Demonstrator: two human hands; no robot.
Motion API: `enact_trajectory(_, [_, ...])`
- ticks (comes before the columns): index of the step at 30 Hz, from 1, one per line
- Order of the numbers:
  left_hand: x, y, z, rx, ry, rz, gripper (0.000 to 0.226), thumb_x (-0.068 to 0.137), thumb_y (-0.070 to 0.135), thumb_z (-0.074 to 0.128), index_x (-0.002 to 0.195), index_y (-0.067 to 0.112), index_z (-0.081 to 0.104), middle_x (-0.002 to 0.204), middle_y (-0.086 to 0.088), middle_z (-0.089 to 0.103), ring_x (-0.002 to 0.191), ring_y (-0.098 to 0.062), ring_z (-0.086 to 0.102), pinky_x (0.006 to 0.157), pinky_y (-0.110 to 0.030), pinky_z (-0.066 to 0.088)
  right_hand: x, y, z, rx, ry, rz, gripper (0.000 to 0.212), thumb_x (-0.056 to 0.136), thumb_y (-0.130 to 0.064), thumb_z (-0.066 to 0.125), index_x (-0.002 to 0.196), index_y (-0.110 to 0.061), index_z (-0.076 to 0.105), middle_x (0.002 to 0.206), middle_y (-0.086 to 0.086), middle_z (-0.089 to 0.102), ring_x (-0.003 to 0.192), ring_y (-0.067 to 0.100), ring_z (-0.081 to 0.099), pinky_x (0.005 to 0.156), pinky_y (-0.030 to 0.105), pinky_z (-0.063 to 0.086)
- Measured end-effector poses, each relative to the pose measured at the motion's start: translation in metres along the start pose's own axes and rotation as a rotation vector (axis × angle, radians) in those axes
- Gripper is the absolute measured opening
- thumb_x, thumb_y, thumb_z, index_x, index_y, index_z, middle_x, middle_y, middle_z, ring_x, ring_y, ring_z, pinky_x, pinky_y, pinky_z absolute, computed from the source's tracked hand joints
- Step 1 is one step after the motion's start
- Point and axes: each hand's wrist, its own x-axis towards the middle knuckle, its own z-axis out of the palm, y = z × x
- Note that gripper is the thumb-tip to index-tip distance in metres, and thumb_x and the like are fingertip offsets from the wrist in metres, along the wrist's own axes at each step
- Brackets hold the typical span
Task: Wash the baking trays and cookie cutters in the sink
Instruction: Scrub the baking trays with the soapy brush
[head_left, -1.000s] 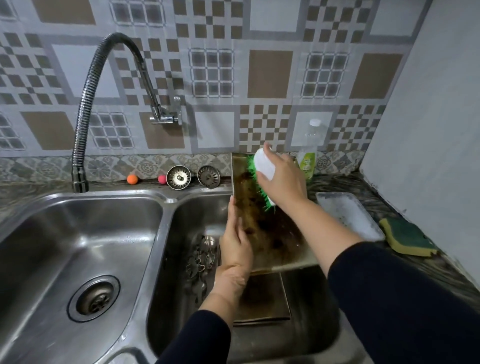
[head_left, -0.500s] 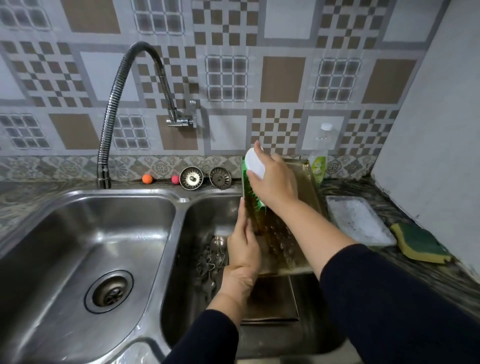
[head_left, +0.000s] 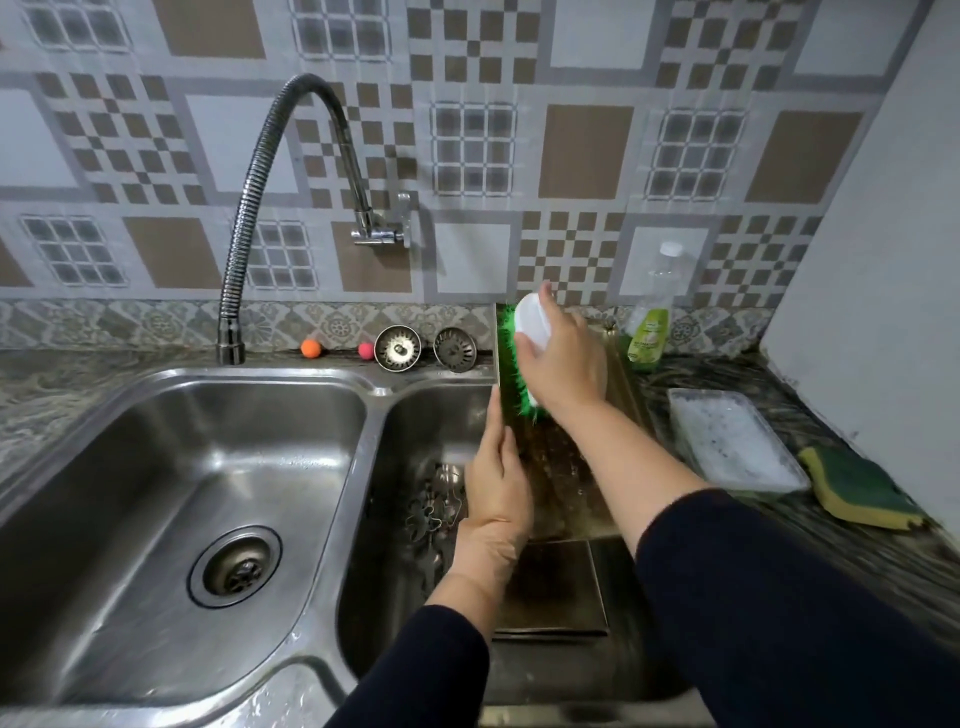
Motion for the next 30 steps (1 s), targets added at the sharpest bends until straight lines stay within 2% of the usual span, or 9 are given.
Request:
enact_trajectory(4, [0.010,0.000,-0.010,0.065,0.069,-0.017,0.047,0.102,0.010,0.035,0.145,0.029,0.034,0.133,0.020,0.041,0.121,0.011,0.037,0.094,0.001,0.029,-0.027,0.018,0.002,-0.030,-0.104,-0.052,0.066,0.094,-0.041,0.050,0.150,-0.037,0.017,0.142,0.005,0.043,0.113,0.023,0.055,0.078,0.028,0.048])
enact_trajectory(8, [0.018,-0.007,-0.029,0.282,0.087,-0.114,0.049,0.102,0.022,0.032,0.147,0.041,0.026,0.119,0.006,0.061,0.097,-0.001,0.053,0.087,-0.015,0.035,-0.075,0.047,0.016,0.140,-0.256,-0.031,0.068,0.091,-0.039,0.057,0.149,-0.039,0.021,0.145,-0.001,0.042,0.128,0.023,0.047,0.100,0.037,0.043])
enact_trajectory(11, [0.009,-0.009,-0.030,0.387,0.044,-0.049,0.054,0.101,0.022,0.033,0.145,0.049,0.020,0.104,-0.006,0.069,0.084,-0.013,0.063,0.083,-0.025,0.046,-0.056,0.039,0.009,0.384,-0.305,0.131,0.073,0.090,-0.045,0.057,0.147,-0.049,0.012,0.155,0.001,0.026,0.140,0.025,0.030,0.106,0.041,0.034])
enact_trajectory(14, [-0.003,-0.004,-0.027,0.558,-0.036,0.043,0.060,0.100,0.022,0.034,0.145,0.054,0.010,0.087,-0.002,0.068,0.071,-0.018,0.062,0.066,-0.033,0.050,-0.033,0.014,-0.003,0.381,-0.342,0.163,0.081,0.085,-0.062,0.054,0.144,-0.056,-0.002,0.159,0.002,0.002,0.146,0.029,0.012,0.110,0.048,0.027])
enact_trajectory(18, [-0.020,-0.003,-0.023,0.793,-0.055,0.159,0.061,0.100,0.029,0.031,0.143,0.052,-0.006,0.091,0.002,0.065,0.067,-0.023,0.062,0.056,-0.034,0.046,-0.022,-0.007,-0.003,0.325,-0.283,0.241,0.087,0.083,-0.064,0.054,0.147,-0.051,-0.004,0.154,0.016,0.004,0.133,0.037,0.036,0.094,0.037,0.039])
enact_trajectory(22, [-0.024,-0.008,-0.026,0.958,-0.140,0.225,0.056,0.094,0.037,0.012,0.144,0.044,-0.010,0.104,0.003,0.064,0.062,-0.025,0.063,0.045,-0.028,0.031,-0.025,-0.007,0.013,0.298,-0.138,0.336,0.081,0.086,-0.039,0.059,0.146,-0.051,0.007,0.146,0.018,0.024,0.101,0.032,0.058,0.084,0.033,0.048])
enact_trajectory(24, [-0.023,-0.006,-0.030,0.991,-0.188,0.217,0.055,0.094,0.047,0.007,0.147,0.045,-0.007,0.115,0.004,0.062,0.071,-0.024,0.065,0.049,-0.028,0.036,-0.026,-0.003,0.016,0.337,-0.096,0.375,0.079,0.086,-0.036,0.060,0.147,-0.049,0.012,0.141,0.016,0.033,0.105,0.030,0.057,0.087,0.033,0.046])
enact_trajectory(27, [-0.017,-0.009,-0.037,0.860,-0.250,0.063,0.052,0.098,0.051,0.019,0.148,0.048,0.004,0.136,0.005,0.052,0.106,-0.021,0.061,0.078,-0.035,0.048,-0.024,0.003,0.011,0.415,-0.069,0.308,0.074,0.090,-0.031,0.057,0.148,-0.045,0.014,0.134,0.010,0.039,0.101,0.023,0.054,0.081,0.029,0.043])
enact_trajectory(30, [0.003,-0.018,-0.046,0.665,-0.218,-0.110,0.052,0.098,0.052,0.021,0.148,0.048,0.005,0.150,-0.002,0.035,0.131,-0.024,0.043,0.105,-0.042,0.039,-0.023,0.004,-0.001,0.593,-0.081,0.246,0.072,0.092,-0.024,0.053,0.148,-0.045,0.013,0.111,-0.006,0.049,0.068,0.010,0.055,0.061,0.023,0.045])
